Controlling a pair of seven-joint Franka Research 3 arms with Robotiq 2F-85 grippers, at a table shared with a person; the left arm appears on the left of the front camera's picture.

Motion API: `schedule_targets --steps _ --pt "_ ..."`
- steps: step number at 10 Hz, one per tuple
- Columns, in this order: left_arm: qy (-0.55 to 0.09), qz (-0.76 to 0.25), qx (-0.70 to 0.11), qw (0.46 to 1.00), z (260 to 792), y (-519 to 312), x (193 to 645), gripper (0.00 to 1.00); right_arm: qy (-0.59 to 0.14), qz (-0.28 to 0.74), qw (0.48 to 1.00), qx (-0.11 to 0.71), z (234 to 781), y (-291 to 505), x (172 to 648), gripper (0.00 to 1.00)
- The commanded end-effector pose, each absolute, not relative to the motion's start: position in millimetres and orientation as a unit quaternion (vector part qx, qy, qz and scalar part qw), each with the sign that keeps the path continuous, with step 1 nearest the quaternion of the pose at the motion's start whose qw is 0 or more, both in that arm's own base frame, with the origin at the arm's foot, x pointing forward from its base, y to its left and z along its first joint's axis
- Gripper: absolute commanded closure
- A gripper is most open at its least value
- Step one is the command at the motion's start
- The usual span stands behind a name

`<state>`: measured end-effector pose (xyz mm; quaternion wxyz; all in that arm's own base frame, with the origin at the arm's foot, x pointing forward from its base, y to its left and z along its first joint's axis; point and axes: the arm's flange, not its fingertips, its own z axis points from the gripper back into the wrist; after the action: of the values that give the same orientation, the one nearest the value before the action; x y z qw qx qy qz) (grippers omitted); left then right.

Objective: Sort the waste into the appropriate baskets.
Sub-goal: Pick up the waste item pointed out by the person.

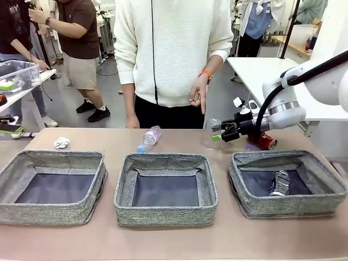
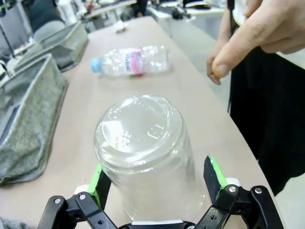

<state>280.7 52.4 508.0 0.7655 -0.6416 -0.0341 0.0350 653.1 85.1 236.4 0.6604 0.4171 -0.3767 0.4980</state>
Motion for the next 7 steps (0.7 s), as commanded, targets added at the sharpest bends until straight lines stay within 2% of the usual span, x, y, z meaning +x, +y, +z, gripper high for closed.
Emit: schedule_targets --steps 1,5,6,7 --pt "-0.042 0.027 -0.648 0.76 509.3 53.0 281.0 0.0 -0.385 0.486 0.658 0.428 238.5 92.0 662.2 0.0" --pt "-0.042 0.027 -0.648 0.76 509.3 53.0 281.0 0.0 -0.385 0.489 0.651 0.434 237.6 97.4 662.6 0.0" --pt "-0.042 0.027 -0.648 0.76 509.3 53.0 281.0 0.0 -0.378 0.495 0.653 0.431 238.4 97.1 661.1 0.2" --pt "-0.042 0.027 -0.648 0.76 509.3 53.0 281.0 0.0 -0.377 0.495 0.651 0.435 238.3 96.7 661.8 0.2"
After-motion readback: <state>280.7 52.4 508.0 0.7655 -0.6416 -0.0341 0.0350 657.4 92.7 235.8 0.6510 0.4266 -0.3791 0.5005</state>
